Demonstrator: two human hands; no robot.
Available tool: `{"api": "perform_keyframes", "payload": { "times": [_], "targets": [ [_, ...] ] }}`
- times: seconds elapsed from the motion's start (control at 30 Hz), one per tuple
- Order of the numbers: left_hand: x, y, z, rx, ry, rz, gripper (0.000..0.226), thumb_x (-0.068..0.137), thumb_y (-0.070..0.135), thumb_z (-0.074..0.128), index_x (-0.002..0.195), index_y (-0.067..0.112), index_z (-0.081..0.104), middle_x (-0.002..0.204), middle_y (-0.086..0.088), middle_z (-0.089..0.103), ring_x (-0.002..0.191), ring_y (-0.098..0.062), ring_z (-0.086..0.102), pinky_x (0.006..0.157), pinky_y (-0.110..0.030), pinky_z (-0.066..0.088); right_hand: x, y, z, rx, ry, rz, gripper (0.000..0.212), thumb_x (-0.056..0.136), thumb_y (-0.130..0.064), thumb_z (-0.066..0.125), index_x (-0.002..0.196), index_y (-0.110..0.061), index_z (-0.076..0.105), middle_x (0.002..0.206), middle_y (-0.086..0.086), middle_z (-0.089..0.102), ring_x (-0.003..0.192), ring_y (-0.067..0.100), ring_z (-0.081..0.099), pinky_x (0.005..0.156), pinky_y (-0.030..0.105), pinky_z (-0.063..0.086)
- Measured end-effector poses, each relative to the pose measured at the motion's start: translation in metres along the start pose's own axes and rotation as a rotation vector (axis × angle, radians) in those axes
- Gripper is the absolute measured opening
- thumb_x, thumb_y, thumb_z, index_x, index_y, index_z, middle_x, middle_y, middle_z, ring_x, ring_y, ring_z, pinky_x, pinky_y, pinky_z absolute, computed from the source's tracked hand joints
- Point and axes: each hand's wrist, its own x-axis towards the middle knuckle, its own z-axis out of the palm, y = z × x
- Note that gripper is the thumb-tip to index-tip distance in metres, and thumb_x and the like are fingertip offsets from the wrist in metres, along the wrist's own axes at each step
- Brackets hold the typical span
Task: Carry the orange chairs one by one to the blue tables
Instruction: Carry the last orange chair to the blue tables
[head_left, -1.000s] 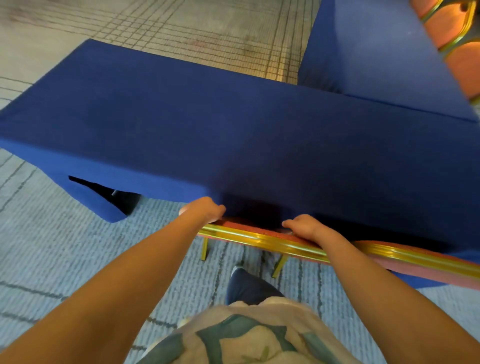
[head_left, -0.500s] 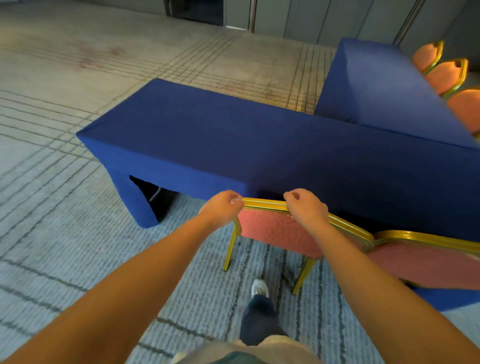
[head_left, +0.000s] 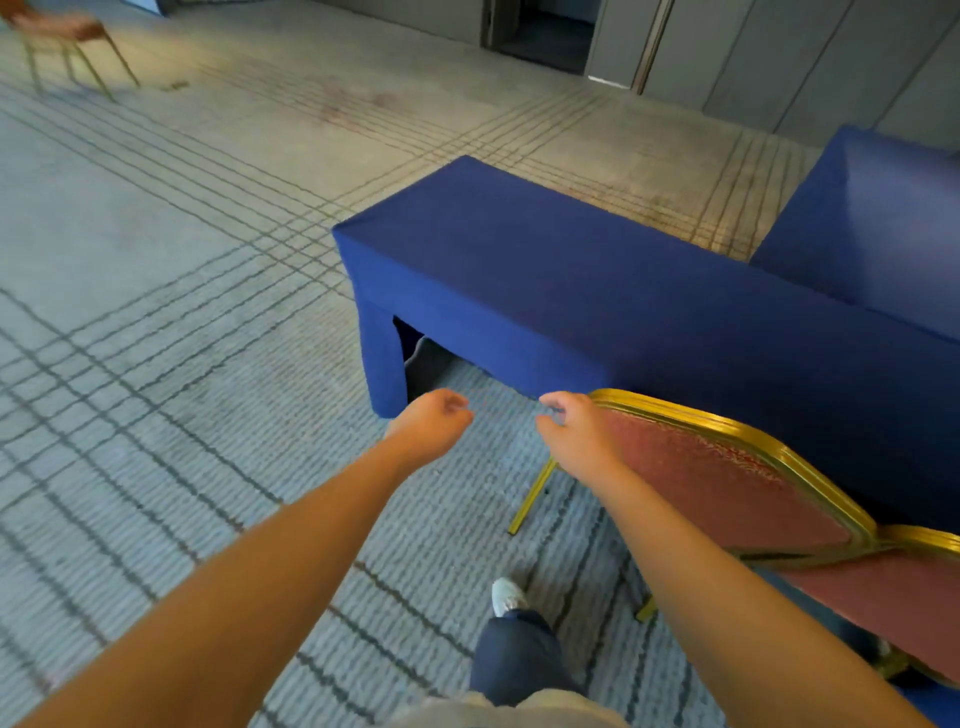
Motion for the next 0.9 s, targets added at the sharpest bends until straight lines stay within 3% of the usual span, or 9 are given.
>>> {"api": "perform_keyframes", "payload": {
  "times": [0.13, 0.23, 0.37, 0.5, 0.67, 0.77, 0.9],
  "targets": [
    [0.001, -0.037, -0.044, -0.057, 0.106, -0.076, 0.031, 0.094, 0.031, 0.052, 0.122, 0.021, 0.061, 0.114, 0.001, 0.062, 0.098, -0.017, 0.059, 0.088, -0.031, 0.046, 0.027, -0.047, 0.029, -0.081, -0.155, -0.065, 0.041, 0.095, -0.027, 0.056, 0.134, -0.016, 0.053, 0.138, 0.005, 0.045, 0.111, 0.021, 0.057, 0.096, 0.034, 0.044],
    [0.007, -0.061, -0.075, -0.121, 0.184, -0.146, 0.007, 0.093, 0.026, 0.054, 0.092, 0.022, 0.060, 0.093, -0.004, 0.062, 0.083, -0.020, 0.058, 0.088, -0.039, 0.050, 0.055, -0.082, 0.049, -0.102, -0.267, -0.102, 0.045, 0.097, -0.031, 0.052, 0.140, -0.019, 0.047, 0.143, 0.001, 0.040, 0.119, 0.020, 0.053, 0.096, 0.038, 0.045],
    [0.028, -0.099, -0.119, -0.197, 0.287, -0.263, 0.030, 0.093, 0.029, 0.057, 0.118, 0.014, 0.061, 0.106, -0.007, 0.066, 0.094, -0.024, 0.062, 0.090, -0.039, 0.051, 0.103, -0.132, 0.083, -0.112, -0.354, -0.159, 0.046, 0.097, -0.032, 0.052, 0.141, -0.020, 0.046, 0.146, 0.001, 0.038, 0.124, 0.022, 0.051, 0.095, 0.037, 0.045],
    [0.068, -0.127, -0.176, -0.210, 0.365, -0.351, 0.035, 0.095, 0.033, 0.054, 0.125, 0.014, 0.058, 0.114, -0.007, 0.064, 0.095, -0.024, 0.061, 0.086, -0.034, 0.049, 0.166, -0.182, 0.119, -0.109, -0.462, -0.221, 0.047, 0.097, -0.033, 0.051, 0.142, -0.021, 0.043, 0.147, 0.000, 0.038, 0.111, 0.017, 0.055, 0.080, 0.031, 0.043],
    [0.122, -0.146, -0.245, -0.182, 0.384, -0.430, 0.040, 0.097, 0.039, 0.049, 0.132, 0.019, 0.052, 0.121, -0.003, 0.059, 0.089, -0.017, 0.059, 0.073, -0.029, 0.045, 0.255, -0.244, 0.155, -0.146, -0.511, -0.280, 0.048, 0.098, -0.034, 0.049, 0.143, -0.021, 0.042, 0.146, 0.001, 0.040, 0.123, 0.021, 0.052, 0.091, 0.037, 0.044],
    [0.158, -0.160, -0.286, -0.197, 0.439, -0.473, 0.041, 0.097, 0.038, 0.049, 0.132, 0.017, 0.052, 0.117, -0.004, 0.060, 0.086, -0.017, 0.059, 0.076, -0.032, 0.050, 0.305, -0.283, 0.175, -0.145, -0.586, -0.300, 0.048, 0.101, -0.033, 0.046, 0.147, -0.021, 0.038, 0.145, 0.000, 0.041, 0.114, 0.026, 0.058, 0.090, 0.040, 0.049],
    [0.194, -0.172, -0.320, -0.198, 0.456, -0.531, 0.039, 0.097, 0.040, 0.050, 0.130, 0.019, 0.053, 0.117, -0.004, 0.061, 0.079, -0.016, 0.060, 0.069, -0.030, 0.049, 0.355, -0.314, 0.198, -0.149, -0.654, -0.310, 0.049, 0.100, -0.036, 0.048, 0.146, -0.022, 0.038, 0.144, 0.000, 0.043, 0.092, 0.013, 0.054, 0.090, 0.039, 0.049]
  ]
}}
